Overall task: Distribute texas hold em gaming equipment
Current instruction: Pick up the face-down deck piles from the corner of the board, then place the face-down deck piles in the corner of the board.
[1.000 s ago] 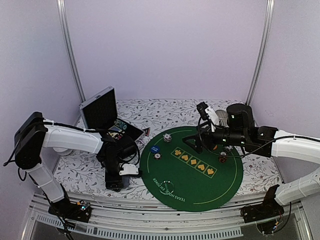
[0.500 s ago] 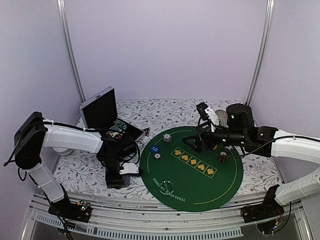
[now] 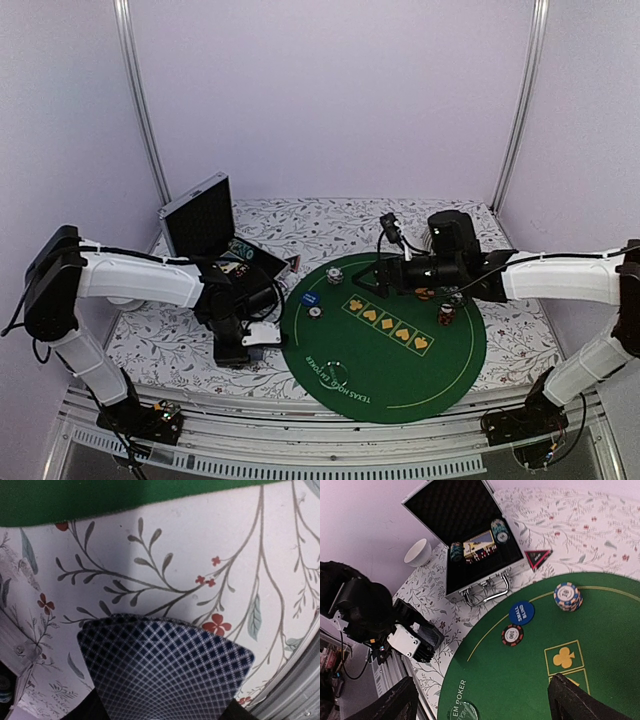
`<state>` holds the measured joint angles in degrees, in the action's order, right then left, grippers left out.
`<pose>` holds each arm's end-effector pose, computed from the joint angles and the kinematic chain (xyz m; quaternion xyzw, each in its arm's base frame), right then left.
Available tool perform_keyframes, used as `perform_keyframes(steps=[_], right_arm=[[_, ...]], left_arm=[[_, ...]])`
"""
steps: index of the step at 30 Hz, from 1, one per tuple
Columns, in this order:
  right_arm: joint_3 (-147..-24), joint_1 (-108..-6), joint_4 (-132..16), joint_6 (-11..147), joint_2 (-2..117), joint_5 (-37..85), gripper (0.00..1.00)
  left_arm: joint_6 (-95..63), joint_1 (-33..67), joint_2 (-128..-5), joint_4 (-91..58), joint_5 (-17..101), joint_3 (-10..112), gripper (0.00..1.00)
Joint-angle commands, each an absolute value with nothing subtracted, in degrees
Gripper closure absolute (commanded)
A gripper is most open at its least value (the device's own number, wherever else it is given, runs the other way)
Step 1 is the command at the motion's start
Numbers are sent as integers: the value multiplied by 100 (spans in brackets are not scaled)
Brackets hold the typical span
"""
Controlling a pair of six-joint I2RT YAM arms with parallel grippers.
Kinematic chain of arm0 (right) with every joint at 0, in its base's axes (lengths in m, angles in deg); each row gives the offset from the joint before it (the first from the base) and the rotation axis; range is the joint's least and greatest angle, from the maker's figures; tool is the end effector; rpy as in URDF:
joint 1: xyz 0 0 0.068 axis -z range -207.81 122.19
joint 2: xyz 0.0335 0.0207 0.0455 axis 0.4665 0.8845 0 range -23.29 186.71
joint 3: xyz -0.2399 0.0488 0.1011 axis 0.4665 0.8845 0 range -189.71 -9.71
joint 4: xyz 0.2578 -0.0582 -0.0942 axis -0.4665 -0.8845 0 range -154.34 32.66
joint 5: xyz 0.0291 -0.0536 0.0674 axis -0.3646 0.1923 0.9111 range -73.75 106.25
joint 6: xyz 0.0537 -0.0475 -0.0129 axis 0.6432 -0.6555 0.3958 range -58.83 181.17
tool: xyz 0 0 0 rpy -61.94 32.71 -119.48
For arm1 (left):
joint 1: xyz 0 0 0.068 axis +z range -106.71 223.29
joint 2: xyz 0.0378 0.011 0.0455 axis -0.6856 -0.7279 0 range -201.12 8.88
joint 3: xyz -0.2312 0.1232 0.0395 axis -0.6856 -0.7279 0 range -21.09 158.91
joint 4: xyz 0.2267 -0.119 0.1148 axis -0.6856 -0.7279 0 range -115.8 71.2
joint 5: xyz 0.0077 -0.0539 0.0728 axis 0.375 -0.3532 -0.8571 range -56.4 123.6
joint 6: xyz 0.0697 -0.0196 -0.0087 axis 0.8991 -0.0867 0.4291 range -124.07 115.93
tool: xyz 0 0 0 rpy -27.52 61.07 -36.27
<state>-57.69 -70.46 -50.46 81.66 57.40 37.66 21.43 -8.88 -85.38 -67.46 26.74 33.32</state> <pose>0.2435 0.2546 0.2162 -0.2569 0.7980 0.4074 0.3623 0.1802 -0.2204 0.1106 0.6253 0.7780 0.0552 0.0264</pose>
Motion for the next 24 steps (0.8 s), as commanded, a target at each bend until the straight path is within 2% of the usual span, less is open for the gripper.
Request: perform_keyframes(steps=[1,8,14,17,24], right_arm=[[-6337,-7043,-4380,9127,6692,4905,14],[-7096,-7201,-3469,9947,8083,5828,21],[-8151,-7703,-3149,10172,9219,6486,21],[-8189,-7724,-2494,10624,9444,6605,21],[-8410,-7813,-2490,10848,9827,6564,21]], left_arm=[[2204,-1063,-8276,-6591,2151,3577,48],[2404,-1148,-7649,-6350,1988,3878,48],[2594,-1222,-7561,-6321,1908,4166,48],[2638,-1229,-7543,-6316,1847,4157,48],[2731,-1227,-7505,-6150,1724,4033,48]])
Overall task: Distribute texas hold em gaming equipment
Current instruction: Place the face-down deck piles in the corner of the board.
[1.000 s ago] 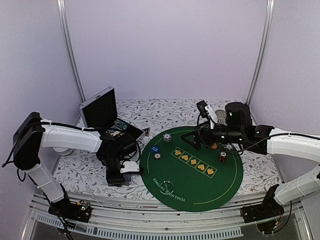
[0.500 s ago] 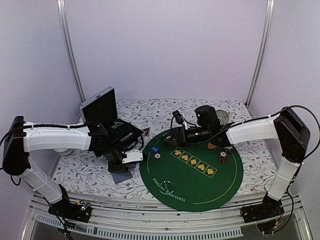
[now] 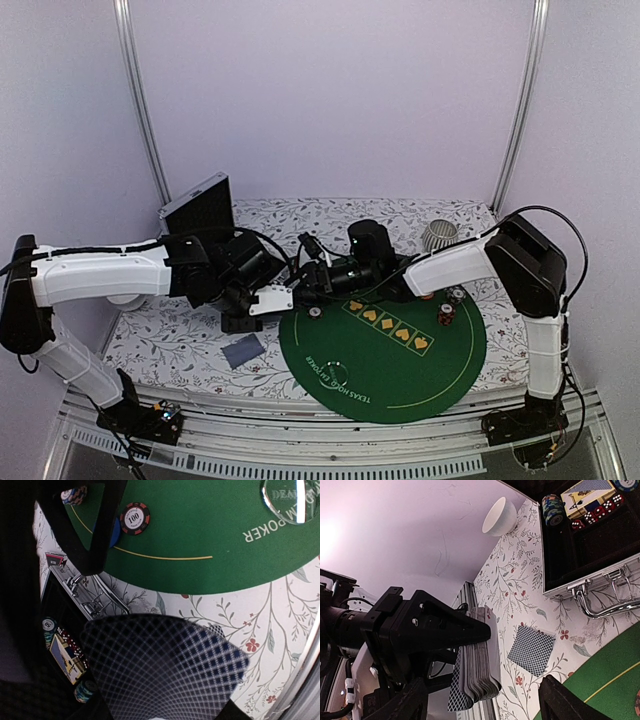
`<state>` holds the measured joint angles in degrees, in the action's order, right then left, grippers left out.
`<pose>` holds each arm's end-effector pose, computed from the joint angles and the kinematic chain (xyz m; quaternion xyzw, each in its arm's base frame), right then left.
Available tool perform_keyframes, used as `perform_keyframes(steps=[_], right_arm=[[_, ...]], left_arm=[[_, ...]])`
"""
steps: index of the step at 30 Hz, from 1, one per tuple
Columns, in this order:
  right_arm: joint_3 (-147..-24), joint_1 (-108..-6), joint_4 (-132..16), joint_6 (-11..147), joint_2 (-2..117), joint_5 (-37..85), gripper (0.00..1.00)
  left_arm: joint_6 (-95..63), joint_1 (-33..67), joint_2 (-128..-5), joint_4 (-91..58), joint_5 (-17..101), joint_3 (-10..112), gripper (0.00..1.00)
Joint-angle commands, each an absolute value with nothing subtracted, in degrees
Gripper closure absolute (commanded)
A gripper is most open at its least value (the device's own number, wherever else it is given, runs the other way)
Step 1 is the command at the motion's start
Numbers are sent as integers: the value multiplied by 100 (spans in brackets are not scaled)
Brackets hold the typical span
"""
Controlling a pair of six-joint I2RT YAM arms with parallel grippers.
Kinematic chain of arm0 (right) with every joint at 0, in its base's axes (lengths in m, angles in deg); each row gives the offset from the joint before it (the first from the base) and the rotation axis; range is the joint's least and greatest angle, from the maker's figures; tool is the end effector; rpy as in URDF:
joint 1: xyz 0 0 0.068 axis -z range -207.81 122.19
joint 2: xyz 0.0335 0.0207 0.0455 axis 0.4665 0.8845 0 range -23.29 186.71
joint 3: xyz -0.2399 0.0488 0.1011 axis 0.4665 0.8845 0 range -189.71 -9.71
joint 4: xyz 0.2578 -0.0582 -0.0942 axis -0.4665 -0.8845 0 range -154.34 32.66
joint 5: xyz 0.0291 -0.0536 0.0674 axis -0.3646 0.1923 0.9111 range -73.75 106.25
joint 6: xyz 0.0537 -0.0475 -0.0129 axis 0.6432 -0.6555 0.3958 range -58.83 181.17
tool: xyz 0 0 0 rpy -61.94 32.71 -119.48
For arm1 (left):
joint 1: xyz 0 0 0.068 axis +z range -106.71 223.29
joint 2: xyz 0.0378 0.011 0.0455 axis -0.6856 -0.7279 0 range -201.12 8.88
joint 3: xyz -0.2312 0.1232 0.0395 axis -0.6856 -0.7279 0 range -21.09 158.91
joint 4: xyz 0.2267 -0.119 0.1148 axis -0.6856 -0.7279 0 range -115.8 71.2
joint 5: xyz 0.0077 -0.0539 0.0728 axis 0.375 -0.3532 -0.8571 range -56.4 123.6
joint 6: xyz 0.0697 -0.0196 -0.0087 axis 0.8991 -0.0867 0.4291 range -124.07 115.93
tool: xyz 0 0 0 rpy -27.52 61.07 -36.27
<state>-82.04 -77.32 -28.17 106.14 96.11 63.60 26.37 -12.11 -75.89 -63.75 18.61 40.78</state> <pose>0.2774 0.3938 0.1476 -0.2655 0.7305 0.6161 0.1275 0.1914 -0.2499 0.1975 0.6442 0.7296 0.0839 0.2136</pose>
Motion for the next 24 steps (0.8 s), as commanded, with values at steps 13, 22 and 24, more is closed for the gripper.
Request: perform_keyframes(steps=[13,22,24], right_arm=[[-8090,-7768,-2494,10874,9691,6458,28],[-7321,-7381,-4099,9751,8375,5080,25],[-7181,-7317,-4279,9583,8125,4871,24]], left_arm=[[1842,-1086,-7768,-6772,2229,4165,47],[579,-1036,-8162,-7427,2725,4269,50],[608,-927,-8234,-7388,2778,4206,47]])
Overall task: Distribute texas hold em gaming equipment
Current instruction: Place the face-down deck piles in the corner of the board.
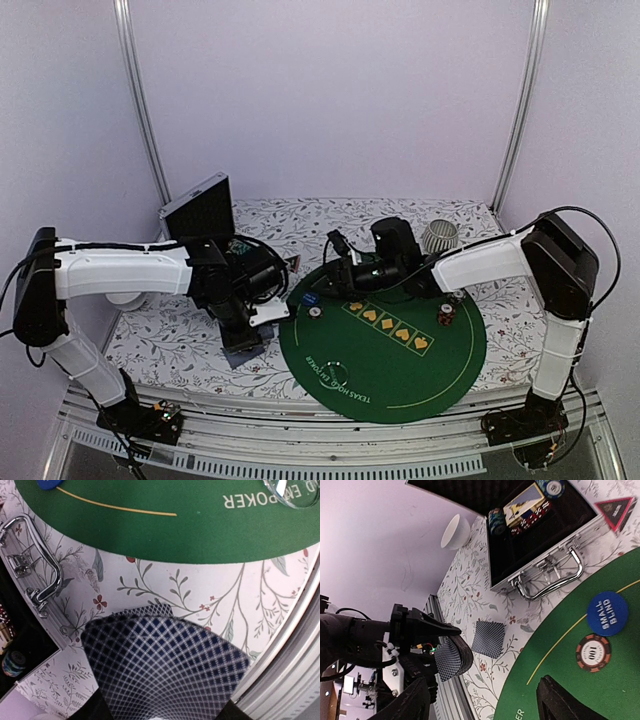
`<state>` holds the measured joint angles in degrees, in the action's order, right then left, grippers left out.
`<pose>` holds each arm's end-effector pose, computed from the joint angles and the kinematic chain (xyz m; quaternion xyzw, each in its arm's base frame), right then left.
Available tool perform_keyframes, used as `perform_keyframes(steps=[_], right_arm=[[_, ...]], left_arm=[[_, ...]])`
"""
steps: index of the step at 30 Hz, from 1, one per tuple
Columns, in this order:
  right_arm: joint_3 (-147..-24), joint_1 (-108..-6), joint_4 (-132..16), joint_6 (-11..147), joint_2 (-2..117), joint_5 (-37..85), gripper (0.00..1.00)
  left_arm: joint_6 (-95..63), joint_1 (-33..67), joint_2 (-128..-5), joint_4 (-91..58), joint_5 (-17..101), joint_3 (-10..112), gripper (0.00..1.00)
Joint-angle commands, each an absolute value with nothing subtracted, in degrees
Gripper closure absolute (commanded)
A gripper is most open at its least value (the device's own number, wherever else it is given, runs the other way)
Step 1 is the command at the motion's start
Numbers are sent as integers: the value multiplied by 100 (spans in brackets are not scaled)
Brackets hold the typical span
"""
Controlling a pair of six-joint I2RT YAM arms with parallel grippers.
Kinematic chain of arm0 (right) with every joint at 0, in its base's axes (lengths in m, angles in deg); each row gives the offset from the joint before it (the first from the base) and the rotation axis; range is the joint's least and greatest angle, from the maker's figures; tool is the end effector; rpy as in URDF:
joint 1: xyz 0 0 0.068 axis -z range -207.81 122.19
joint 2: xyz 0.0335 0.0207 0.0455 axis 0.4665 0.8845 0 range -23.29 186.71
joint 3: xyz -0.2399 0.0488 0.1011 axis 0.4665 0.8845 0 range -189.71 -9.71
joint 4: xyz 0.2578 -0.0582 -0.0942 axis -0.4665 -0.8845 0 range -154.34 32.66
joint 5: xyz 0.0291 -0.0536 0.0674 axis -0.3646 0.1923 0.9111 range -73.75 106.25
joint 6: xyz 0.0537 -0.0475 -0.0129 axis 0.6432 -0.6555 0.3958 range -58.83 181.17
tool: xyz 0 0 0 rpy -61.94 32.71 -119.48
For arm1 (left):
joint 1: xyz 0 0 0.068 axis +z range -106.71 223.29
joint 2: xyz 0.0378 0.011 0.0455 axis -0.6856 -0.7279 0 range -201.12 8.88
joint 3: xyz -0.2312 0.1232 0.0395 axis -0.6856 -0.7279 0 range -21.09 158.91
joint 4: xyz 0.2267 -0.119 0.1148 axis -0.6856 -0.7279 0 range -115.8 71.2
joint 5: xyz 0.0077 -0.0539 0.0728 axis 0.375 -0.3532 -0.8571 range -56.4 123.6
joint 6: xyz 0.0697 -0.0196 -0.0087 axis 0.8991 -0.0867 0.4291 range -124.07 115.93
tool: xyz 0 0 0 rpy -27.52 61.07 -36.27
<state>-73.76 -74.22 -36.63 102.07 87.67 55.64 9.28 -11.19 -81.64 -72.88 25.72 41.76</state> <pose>0.2788 0.3489 0.1463 -0.2164 0.7898 0.5505 0.1624 0.1835 -0.2429 0.1666 0.5511 0.8285 0.0390 0.0912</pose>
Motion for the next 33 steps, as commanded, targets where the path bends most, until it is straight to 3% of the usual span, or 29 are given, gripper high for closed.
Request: perform_keyframes(steps=[1,13,21,28,30,33], right_arm=[[-7126,-7283,-4355,9543,8015,4780,24],[-7113,-7223,-5162,8981,7374,4129,22],[-7084,-7219,-5305,8778,7252,4074,21],[-7071,-7222,-5405,8672,7182,4029,21],[-7083,-7219,-5404,8654,7189,4052,21],[-7092,-7224,-5406,8648,7199,4076,21]], left_arm=[[648,-859,-8300,-7345,2841,4153,47],[765,-381,-8980,-7103,3154,3940,43],[666,-382,-9478,-6974,3217,4035,30],[648,-370,-9423,-7037,3099,4061,13],[683,-364,-9352,-6987,3030,3967,3],[740,-339,-9246,-6908,3069,3766,2]])
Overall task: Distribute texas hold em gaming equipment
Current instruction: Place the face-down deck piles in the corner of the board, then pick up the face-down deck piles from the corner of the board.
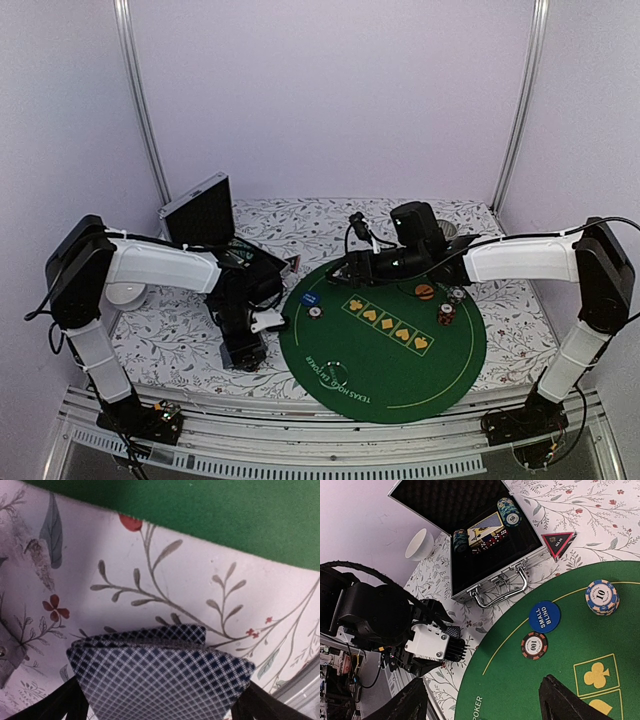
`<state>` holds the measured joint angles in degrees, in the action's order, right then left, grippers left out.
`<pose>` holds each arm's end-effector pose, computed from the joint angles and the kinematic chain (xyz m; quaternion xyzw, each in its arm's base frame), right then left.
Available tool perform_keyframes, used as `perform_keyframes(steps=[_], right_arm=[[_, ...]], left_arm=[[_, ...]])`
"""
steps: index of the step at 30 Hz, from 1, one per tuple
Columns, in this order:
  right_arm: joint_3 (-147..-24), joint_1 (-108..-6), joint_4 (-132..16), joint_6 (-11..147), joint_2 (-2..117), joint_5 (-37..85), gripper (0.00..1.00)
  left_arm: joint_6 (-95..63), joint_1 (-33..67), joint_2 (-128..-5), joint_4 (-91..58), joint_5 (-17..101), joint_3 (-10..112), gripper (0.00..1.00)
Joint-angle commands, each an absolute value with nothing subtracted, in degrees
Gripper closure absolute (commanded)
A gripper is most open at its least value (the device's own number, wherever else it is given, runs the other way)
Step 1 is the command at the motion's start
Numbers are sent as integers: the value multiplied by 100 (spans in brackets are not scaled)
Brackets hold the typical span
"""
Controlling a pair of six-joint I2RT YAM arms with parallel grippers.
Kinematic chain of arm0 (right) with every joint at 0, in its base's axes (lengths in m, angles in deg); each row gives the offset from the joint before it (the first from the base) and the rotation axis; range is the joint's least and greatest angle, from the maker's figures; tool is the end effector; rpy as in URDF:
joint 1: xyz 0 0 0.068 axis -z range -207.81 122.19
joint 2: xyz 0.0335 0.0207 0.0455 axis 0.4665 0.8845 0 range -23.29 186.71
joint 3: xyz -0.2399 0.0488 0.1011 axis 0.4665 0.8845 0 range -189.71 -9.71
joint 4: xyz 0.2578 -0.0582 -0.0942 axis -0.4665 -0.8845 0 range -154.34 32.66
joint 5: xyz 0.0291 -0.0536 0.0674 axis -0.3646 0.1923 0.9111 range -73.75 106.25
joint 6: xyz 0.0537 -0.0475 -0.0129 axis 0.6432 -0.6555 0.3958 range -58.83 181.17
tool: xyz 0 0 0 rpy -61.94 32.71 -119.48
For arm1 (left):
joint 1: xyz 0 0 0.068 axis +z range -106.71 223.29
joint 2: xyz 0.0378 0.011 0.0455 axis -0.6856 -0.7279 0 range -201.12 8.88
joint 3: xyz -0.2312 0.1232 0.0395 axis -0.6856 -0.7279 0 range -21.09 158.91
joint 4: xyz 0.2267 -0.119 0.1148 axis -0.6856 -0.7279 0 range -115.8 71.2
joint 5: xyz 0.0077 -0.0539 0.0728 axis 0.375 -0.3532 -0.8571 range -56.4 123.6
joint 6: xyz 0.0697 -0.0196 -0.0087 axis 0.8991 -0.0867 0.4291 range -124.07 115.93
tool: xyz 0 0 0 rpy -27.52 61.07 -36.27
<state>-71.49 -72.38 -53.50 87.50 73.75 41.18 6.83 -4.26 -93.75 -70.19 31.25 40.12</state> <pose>0.2759 0.3078 0.1960 -0.2393 0.8241 0.4304 0.2799 0.2096 -0.2256 0.0982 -0.4884 -0.8720 -0.0272 0.0169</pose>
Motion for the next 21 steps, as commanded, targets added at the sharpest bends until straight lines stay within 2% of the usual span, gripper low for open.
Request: perform_keyframes(steps=[1,10,17,21], right_arm=[[-7092,-7220,-5412,8644,7203,4081,21],[-7104,-7219,-5444,8595,7184,4130,21],[-7017,-7222,-5445,8569,7081,4095,21],[-6995,-7224,-5408,8610,7105,4137,21]], left_arm=[[743,-326,-9224,-6884,3066,3710,2],[760,-35,-9453,-6756,3190,3717,4],[865,-137,-9716,-6766,3735,3740,22],[911,-204,-9756,-6754,3778,3759,40]])
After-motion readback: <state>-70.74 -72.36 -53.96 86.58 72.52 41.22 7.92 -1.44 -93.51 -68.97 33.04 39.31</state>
